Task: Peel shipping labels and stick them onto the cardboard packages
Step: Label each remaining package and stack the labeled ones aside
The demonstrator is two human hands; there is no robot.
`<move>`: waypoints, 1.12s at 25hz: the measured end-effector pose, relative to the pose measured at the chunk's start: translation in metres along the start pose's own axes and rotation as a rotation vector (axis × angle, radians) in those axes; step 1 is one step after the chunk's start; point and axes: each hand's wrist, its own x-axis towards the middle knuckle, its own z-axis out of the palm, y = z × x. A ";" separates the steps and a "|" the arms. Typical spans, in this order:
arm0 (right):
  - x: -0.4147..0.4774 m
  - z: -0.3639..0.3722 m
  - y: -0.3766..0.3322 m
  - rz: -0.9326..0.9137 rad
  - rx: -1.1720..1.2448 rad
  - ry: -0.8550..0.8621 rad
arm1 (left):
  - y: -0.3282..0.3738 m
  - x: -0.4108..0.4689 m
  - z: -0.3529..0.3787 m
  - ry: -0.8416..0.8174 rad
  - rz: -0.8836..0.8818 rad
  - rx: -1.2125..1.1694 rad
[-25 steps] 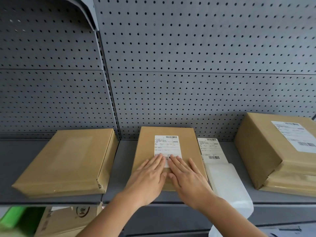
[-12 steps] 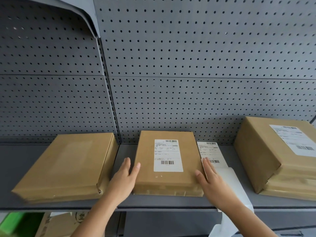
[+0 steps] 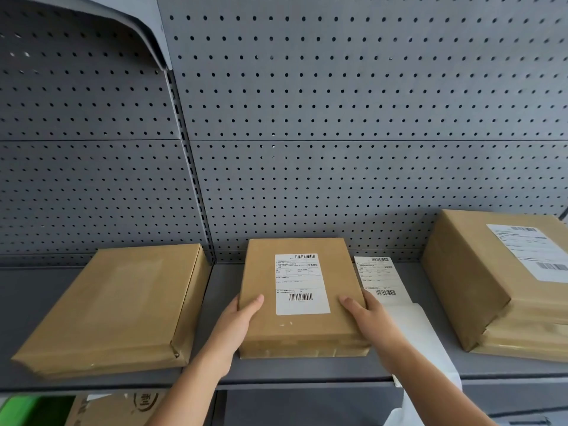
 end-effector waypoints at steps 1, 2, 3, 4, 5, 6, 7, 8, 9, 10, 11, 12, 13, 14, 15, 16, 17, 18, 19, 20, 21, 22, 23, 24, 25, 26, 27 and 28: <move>0.000 0.000 0.000 0.006 0.007 -0.007 | 0.001 -0.002 0.001 0.007 0.000 -0.013; -0.002 -0.001 -0.002 0.007 0.020 -0.013 | 0.003 -0.006 0.003 0.014 -0.002 -0.020; -0.006 -0.004 -0.004 0.006 0.034 -0.022 | 0.007 -0.011 0.005 0.023 0.000 -0.025; -0.011 -0.009 -0.009 0.006 0.051 -0.028 | 0.011 -0.016 0.008 0.026 0.007 -0.026; -0.014 -0.016 -0.013 -0.006 0.052 -0.027 | 0.017 -0.021 0.011 0.024 0.021 -0.026; -0.020 -0.025 -0.019 -0.020 0.040 -0.028 | 0.024 -0.027 0.016 0.016 0.035 -0.024; -0.026 -0.036 -0.025 -0.037 0.028 -0.015 | 0.033 -0.033 0.021 0.005 0.054 -0.025; -0.031 -0.048 -0.033 -0.055 0.018 0.005 | 0.042 -0.038 0.027 -0.013 0.081 -0.024; -0.035 -0.062 -0.039 -0.075 0.011 0.021 | 0.052 -0.044 0.034 -0.032 0.111 -0.024; -0.039 -0.076 -0.046 -0.097 0.012 0.042 | 0.062 -0.048 0.043 -0.052 0.140 -0.021; -0.044 -0.091 -0.055 -0.128 0.017 0.079 | 0.074 -0.055 0.052 -0.072 0.168 -0.016; -0.050 -0.106 -0.064 -0.160 0.018 0.120 | 0.083 -0.059 0.061 -0.093 0.193 -0.006; -0.056 -0.124 -0.072 -0.184 0.013 0.163 | 0.094 -0.065 0.072 -0.125 0.221 0.008; -0.061 -0.142 -0.079 -0.200 0.007 0.192 | 0.104 -0.069 0.082 -0.161 0.247 0.021; -0.068 -0.158 -0.086 -0.208 0.008 0.207 | 0.112 -0.073 0.093 -0.199 0.273 0.034; -0.074 -0.176 -0.091 -0.218 0.009 0.215 | 0.120 -0.075 0.105 -0.240 0.299 0.051; -0.079 -0.194 -0.094 -0.226 0.007 0.231 | 0.128 -0.078 0.118 -0.274 0.324 0.068; -0.085 -0.213 -0.096 -0.229 0.012 0.266 | 0.134 -0.080 0.133 -0.306 0.346 0.082; -0.090 -0.231 -0.097 -0.231 0.010 0.307 | 0.141 -0.084 0.148 -0.333 0.366 0.090; -0.094 -0.247 -0.099 -0.234 0.014 0.342 | 0.146 -0.084 0.163 -0.359 0.382 0.100; -0.098 -0.264 -0.100 -0.235 0.019 0.375 | 0.151 -0.086 0.179 -0.387 0.398 0.111; -0.101 -0.280 -0.100 -0.226 0.024 0.406 | 0.156 -0.087 0.195 -0.414 0.410 0.126; -0.103 -0.299 -0.098 -0.215 0.024 0.439 | 0.160 -0.088 0.213 -0.442 0.417 0.141; -0.103 -0.314 -0.097 -0.203 0.025 0.460 | 0.163 -0.087 0.229 -0.464 0.422 0.155; -0.103 -0.329 -0.095 -0.195 0.033 0.469 | 0.165 -0.086 0.245 -0.482 0.427 0.168; -0.102 -0.343 -0.093 -0.194 0.039 0.481 | 0.167 -0.085 0.260 -0.498 0.433 0.180; -0.099 -0.356 -0.091 -0.193 0.038 0.492 | 0.169 -0.084 0.274 -0.507 0.442 0.189; -0.095 -0.369 -0.087 -0.188 0.033 0.507 | 0.170 -0.081 0.290 -0.508 0.449 0.198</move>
